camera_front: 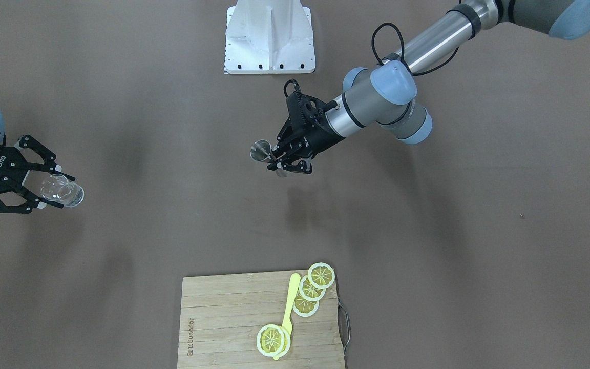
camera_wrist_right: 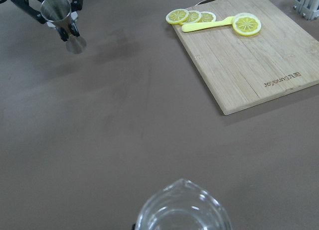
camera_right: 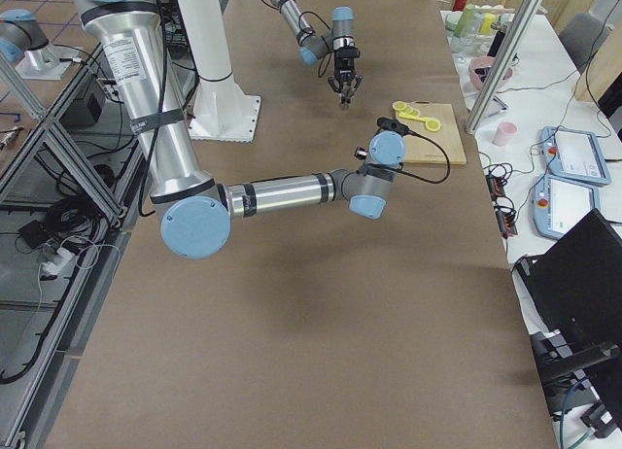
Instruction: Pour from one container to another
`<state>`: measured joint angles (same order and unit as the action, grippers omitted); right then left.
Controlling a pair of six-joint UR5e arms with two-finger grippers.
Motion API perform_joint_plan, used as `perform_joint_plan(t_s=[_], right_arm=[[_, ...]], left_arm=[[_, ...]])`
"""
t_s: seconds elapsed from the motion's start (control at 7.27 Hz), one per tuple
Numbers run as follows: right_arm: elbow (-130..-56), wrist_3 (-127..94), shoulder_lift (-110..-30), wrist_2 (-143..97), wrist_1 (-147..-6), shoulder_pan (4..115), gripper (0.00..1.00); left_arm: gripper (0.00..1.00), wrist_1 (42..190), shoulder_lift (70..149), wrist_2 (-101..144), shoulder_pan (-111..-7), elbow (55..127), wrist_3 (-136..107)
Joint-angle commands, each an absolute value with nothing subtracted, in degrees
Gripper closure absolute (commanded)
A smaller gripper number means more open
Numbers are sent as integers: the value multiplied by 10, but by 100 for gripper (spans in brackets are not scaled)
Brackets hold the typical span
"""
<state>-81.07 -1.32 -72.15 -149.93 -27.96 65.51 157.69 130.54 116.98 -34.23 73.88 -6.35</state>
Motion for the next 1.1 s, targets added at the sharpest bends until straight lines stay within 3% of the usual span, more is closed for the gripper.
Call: perform_joint_plan(t_s=[0.0, 0.55, 0.96], right_arm=[[-854, -13, -694, -1489, -382, 650, 100], [-879, -12, -657, -1435, -431, 618, 100], [-944, -10, -620, -1382, -578, 564, 100]], left_arm=[[100, 1572, 1350, 1170, -341, 696, -34], [100, 1556, 1403, 1164, -339, 654, -18], [100, 1555, 1421, 1158, -337, 635, -17]])
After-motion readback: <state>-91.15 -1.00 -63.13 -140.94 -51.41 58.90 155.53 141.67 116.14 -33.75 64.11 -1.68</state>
